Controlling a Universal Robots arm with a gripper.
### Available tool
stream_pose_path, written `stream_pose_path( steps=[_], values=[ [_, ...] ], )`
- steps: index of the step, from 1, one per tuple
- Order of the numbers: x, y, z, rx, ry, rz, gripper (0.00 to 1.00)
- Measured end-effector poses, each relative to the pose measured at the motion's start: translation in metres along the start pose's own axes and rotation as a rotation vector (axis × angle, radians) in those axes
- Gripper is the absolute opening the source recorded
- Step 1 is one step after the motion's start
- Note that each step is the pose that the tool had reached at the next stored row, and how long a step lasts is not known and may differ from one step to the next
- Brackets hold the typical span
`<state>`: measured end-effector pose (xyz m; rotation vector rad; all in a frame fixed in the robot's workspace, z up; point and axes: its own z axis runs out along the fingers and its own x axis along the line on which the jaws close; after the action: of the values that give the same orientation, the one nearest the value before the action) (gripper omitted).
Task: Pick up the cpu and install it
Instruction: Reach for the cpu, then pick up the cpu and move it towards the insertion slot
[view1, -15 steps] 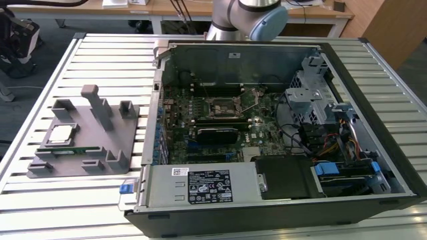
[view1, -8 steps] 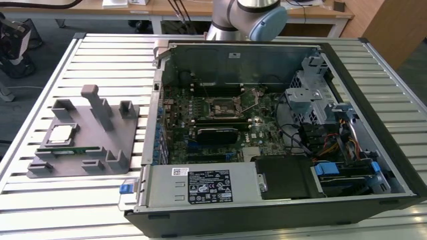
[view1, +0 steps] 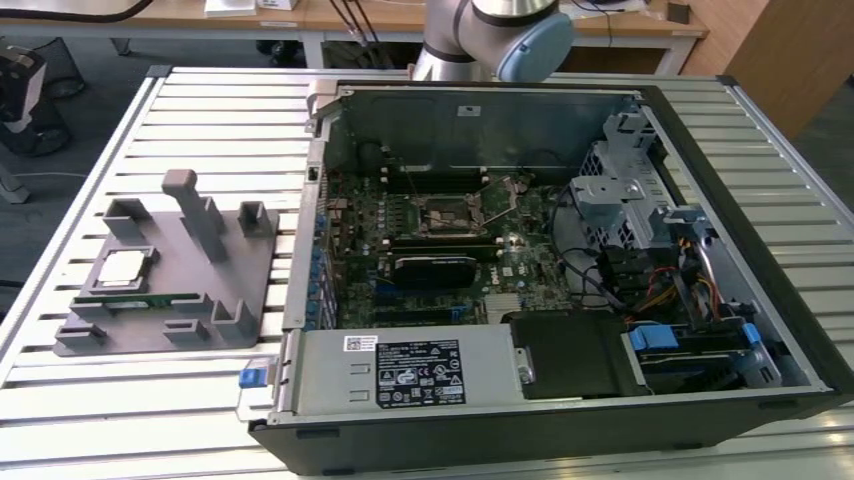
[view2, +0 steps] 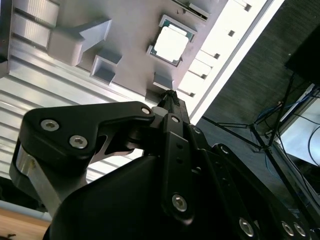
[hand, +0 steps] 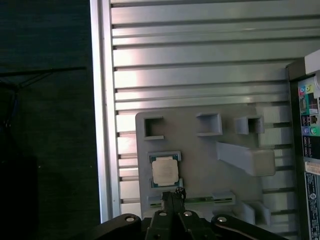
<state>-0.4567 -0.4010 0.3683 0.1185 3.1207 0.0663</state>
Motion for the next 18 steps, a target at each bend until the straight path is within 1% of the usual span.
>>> stream_pose_path(
  steps=[5,7,8,13,18],
  values=[
    [0.0017,-0.0002,0.0021,0.0001,0.0005,0.000,0.11],
    [0.0018,-0.0003,0.0034,0.0004,0.0017,0.000,0.11],
    [0.0019,-0.0003,0.0043,0.0006,0.0034,0.000,0.11],
    [0.0020,-0.0010,0.0128,0.0007,0.0043,0.000,0.11],
    [0.0021,-0.0018,0.0217,0.0031,0.0042,0.000,0.11]
  ],
)
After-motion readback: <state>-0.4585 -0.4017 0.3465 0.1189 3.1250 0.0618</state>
